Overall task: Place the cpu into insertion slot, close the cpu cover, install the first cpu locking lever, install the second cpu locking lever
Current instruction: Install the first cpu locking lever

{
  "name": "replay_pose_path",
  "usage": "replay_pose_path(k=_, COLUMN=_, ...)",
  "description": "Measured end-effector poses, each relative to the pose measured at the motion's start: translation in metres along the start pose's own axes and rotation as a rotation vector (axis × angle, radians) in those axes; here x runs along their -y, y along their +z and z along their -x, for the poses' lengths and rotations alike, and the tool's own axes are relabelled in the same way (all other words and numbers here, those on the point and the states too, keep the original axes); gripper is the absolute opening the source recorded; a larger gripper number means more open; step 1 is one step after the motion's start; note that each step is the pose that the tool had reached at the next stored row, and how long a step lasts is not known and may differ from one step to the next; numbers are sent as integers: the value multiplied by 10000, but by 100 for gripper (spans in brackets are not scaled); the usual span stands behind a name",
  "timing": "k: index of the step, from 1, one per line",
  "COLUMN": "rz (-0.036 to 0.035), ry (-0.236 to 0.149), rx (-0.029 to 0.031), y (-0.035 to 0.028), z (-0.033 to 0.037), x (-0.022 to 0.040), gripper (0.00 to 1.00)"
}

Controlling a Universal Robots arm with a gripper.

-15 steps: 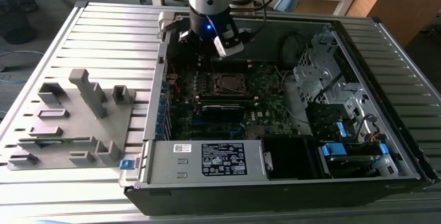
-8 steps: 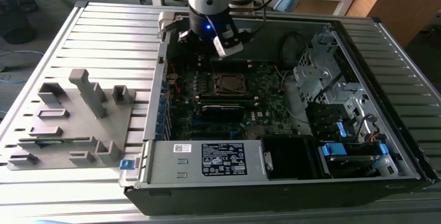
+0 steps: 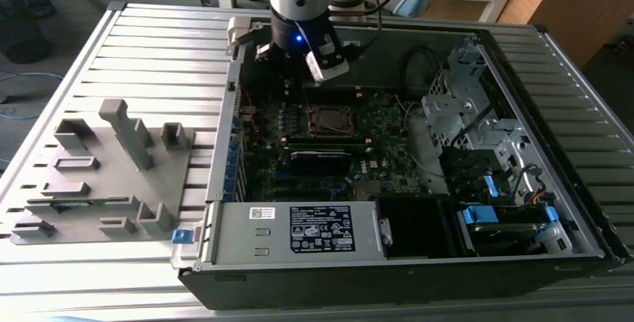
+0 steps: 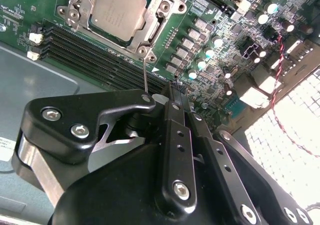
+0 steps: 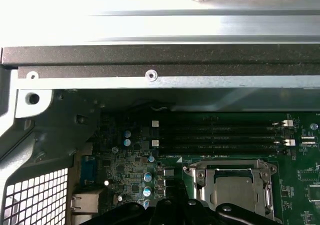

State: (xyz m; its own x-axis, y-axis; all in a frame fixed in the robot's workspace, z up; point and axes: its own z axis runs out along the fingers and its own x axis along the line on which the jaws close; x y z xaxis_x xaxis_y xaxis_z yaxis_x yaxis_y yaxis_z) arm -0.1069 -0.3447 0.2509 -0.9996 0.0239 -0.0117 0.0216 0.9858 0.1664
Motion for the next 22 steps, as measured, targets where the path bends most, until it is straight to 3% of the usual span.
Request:
replay_pose_path(k=18, rz=2, ry=0, rx=0, y=-1, z=-21, x=1, gripper=11)
replay_pose_path(k=19, rz=27, ry=0, rx=-1, y=-2, z=-23, x=2, gripper=11)
replay_pose_path(k=20, rz=118, ry=2, rx=-2, y=-2, z=-25, x=3, gripper=11)
replay_pose_path(k=22, rz=364, ry=6, rx=-6, y=-2, z=-25, x=5, gripper=11)
